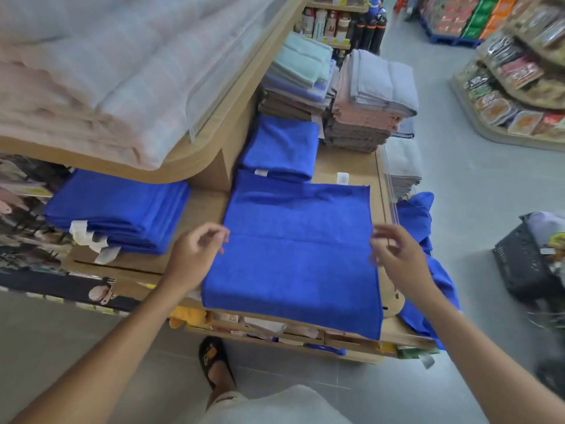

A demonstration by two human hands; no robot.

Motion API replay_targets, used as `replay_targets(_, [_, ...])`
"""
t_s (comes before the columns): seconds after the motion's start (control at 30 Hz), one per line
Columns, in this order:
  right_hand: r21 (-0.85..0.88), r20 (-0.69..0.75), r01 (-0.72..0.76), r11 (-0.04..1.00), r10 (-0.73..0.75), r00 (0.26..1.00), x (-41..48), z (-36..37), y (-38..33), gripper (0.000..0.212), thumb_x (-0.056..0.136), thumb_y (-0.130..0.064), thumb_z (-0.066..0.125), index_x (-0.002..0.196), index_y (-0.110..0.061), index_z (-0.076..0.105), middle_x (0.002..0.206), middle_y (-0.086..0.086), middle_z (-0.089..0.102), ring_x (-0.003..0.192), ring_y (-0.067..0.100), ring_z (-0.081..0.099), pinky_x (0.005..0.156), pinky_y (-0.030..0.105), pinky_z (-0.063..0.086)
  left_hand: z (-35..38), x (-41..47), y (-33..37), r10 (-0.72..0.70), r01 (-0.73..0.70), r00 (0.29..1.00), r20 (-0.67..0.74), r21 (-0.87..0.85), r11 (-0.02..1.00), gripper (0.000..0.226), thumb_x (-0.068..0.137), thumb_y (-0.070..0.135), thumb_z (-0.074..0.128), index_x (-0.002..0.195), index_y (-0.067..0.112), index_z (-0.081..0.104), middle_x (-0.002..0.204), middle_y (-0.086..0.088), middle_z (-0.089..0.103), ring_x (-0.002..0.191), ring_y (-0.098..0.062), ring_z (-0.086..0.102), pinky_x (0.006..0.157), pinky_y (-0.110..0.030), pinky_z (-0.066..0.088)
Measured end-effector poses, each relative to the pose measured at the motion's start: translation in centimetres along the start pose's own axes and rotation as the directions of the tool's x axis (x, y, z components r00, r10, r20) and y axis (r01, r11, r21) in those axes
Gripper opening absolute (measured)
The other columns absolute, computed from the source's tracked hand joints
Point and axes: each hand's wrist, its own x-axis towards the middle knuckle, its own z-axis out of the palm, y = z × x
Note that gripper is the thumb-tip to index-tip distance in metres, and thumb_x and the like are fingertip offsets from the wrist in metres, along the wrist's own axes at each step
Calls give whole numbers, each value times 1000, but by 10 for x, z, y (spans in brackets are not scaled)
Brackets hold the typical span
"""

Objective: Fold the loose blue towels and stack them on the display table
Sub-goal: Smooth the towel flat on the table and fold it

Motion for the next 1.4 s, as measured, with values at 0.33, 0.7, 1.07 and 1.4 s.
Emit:
replay_targets(0.33, [-29,173,-440,898,438,882,-130,-13,51,38,76,-65,75,85,-29,72,68,-10,71,51,5,61,46,16,43,8,-124,-57,-502,505,863,61,-46,862,51,84,76,56,88,27,70,79,4,74,74,-14,71,64,-35,53])
replay_targets(0.7, [293,222,-573,765,529,819,-135,9,69,25,95,-40,69,75,-25,74,62,-2,56,52,10,50,49,22,39,13,-119,-69,-631,558,752,190,-694,455,15,79,27,76,93,24,73,90,-2,75,70,-17,71,57,-29,52])
replay_targets(1.07, [171,77,-603,779,600,797,-155,24,65,23,100,-32,64,91,-12,72,59,-2,56,53,10,53,51,23,38,-15,-125,-101,-558,625,779,287,-435,648,17,89,20,73,103,12,68,96,-8,78,80,-20,76,67,-36,55])
replay_targets(1.4, [-356,-232,-125,926,42,972,-144,42,32,29,89,-16,71,95,-35,51,93,-19,55,72,5,59,60,16,41,-36,-99,-87,182,-186,982,47,392,901,17,93,22,66,101,36,59,97,24,58,88,2,58,68,-23,48])
